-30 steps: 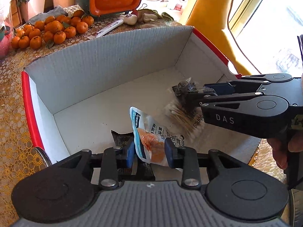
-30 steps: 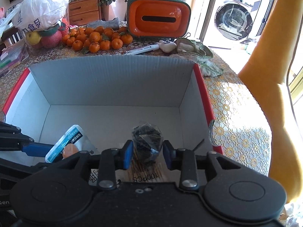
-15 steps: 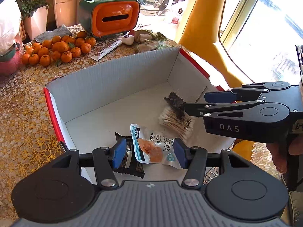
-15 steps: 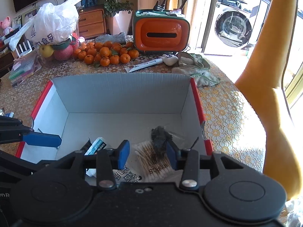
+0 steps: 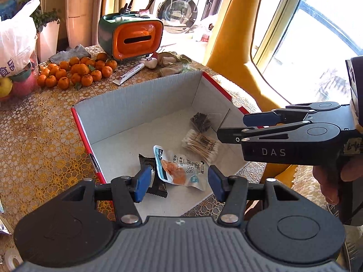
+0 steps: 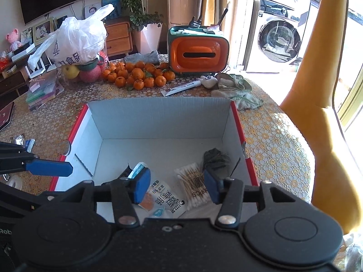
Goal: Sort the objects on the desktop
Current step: 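Open the left tool to drop the sachet while the right tool releases the black bag, then withdraw both tools from the box back toward the item pile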
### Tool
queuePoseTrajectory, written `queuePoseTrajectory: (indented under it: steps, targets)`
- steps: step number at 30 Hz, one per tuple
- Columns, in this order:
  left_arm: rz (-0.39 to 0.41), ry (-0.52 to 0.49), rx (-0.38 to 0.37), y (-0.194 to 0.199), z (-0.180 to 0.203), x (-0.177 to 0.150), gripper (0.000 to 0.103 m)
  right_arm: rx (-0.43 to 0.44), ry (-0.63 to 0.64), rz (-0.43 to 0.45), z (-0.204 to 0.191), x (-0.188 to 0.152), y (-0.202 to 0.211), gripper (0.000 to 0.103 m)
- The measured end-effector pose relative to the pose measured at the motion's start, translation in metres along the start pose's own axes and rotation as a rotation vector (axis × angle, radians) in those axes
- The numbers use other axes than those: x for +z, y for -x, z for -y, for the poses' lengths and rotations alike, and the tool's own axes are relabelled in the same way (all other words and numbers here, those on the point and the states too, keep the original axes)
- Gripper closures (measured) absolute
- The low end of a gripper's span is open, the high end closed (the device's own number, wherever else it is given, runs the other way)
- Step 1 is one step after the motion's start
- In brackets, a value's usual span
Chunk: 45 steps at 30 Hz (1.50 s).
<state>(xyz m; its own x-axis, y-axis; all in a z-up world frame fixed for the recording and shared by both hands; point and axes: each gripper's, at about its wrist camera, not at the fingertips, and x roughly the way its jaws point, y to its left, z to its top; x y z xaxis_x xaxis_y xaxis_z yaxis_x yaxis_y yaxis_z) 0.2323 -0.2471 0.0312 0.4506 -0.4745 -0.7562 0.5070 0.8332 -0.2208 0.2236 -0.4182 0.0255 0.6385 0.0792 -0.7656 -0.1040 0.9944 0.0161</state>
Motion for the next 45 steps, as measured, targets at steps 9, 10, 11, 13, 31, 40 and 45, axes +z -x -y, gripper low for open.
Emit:
queuePoseTrajectory:
  steps: [9, 10, 11, 13, 31, 40, 45]
  targets:
    - [0.05, -0.016, 0.0, 0.034, 0.0, -0.019, 0.044, 0.028, -0.016, 0.038, -0.014, -0.011, 0.026, 0.044]
    - [0.054, -0.019, -0.001, 0.037, -0.001, -0.021, 0.044, 0.035, -0.02, 0.044, -0.016, -0.012, 0.029, 0.041]
    - [0.059, -0.019, -0.002, 0.041, -0.001, -0.023, 0.044, 0.041, -0.021, 0.047, -0.017, -0.013, 0.031, 0.041]
    - [0.068, -0.016, -0.003, 0.048, -0.003, -0.028, 0.043, 0.046, -0.023, 0.053, -0.021, -0.014, 0.035, 0.04]
    - [0.203, -0.008, 0.071, 0.118, -0.026, -0.077, 0.02, 0.174, 0.007, 0.121, -0.091, -0.033, 0.067, 0.034]
    - [0.262, 0.053, 0.147, 0.147, -0.058, -0.105, 0.001, 0.22, 0.074, 0.142, -0.133, -0.04, 0.071, 0.033]
    - [0.285, 0.069, 0.187, 0.16, -0.074, -0.117, 0.0, 0.247, 0.097, 0.139, -0.154, -0.047, 0.067, 0.033]
